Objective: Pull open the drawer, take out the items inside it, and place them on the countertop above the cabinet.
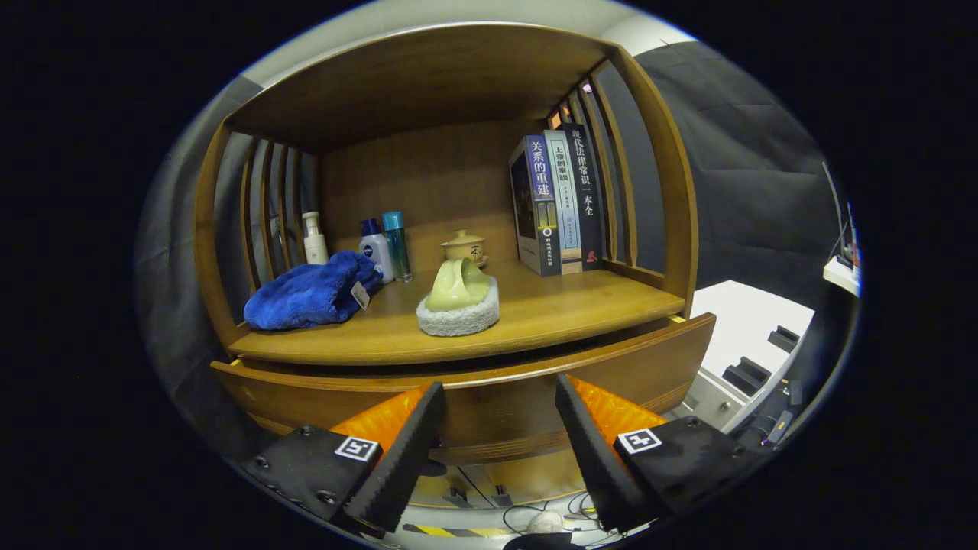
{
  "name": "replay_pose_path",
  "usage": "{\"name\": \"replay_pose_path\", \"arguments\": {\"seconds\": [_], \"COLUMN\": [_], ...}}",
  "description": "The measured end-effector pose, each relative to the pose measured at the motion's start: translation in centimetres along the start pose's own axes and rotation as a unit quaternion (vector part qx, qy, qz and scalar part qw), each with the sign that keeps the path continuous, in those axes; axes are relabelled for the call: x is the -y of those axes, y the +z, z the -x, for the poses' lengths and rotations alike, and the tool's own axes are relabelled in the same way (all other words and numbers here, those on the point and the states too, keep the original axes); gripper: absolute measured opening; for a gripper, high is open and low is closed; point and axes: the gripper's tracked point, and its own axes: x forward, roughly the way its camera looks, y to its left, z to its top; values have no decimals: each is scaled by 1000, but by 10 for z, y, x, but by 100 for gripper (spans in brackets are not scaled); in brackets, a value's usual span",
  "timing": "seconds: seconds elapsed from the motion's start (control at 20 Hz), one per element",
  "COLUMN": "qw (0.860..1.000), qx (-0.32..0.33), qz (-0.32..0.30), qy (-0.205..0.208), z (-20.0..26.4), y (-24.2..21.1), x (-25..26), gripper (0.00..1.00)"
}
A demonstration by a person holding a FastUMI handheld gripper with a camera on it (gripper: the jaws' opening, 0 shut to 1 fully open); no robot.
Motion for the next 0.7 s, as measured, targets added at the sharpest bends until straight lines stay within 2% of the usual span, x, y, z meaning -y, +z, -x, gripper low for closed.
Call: {"name": "replay_pose_path", "arguments": {"seconds": [0.7], "qw": [1000], "qx": [2], "qz": [4], "qy": [3], "z": [-23], "y": [5], "x": [-4], "gripper": [98]}}
